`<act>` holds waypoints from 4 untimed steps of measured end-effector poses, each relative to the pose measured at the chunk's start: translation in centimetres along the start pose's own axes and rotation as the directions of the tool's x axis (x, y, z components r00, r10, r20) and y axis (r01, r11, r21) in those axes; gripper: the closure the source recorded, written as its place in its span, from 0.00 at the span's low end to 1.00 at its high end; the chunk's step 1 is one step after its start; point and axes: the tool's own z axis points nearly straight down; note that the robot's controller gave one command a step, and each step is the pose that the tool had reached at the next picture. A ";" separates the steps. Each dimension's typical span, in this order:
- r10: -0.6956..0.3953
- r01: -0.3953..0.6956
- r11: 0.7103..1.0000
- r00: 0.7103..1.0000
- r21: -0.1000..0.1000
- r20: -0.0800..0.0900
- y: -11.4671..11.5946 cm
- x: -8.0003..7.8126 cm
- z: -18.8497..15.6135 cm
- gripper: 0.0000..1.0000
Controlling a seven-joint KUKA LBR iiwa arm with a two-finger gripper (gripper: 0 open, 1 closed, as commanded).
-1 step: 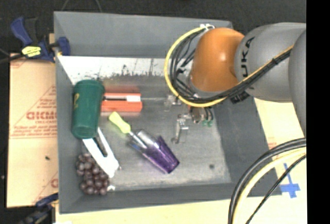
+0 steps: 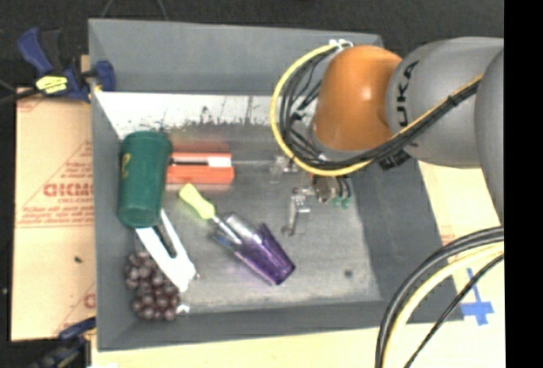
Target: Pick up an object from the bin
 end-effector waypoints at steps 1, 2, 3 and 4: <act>-0.113 0.113 0.994 0.994 0.001 0.001 3.9 -0.3 4.6 0.00; -0.088 0.088 0.996 0.996 -0.001 0.001 4.1 -0.6 4.7 0.00; -0.102 0.102 0.995 0.995 0.000 0.003 4.7 0.0 3.9 0.00; -0.227 0.227 0.974 0.974 0.000 0.007 4.5 1.8 -1.0 0.00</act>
Offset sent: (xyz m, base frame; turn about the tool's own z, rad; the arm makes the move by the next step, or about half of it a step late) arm 0.0149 0.0418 -0.0294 -0.0206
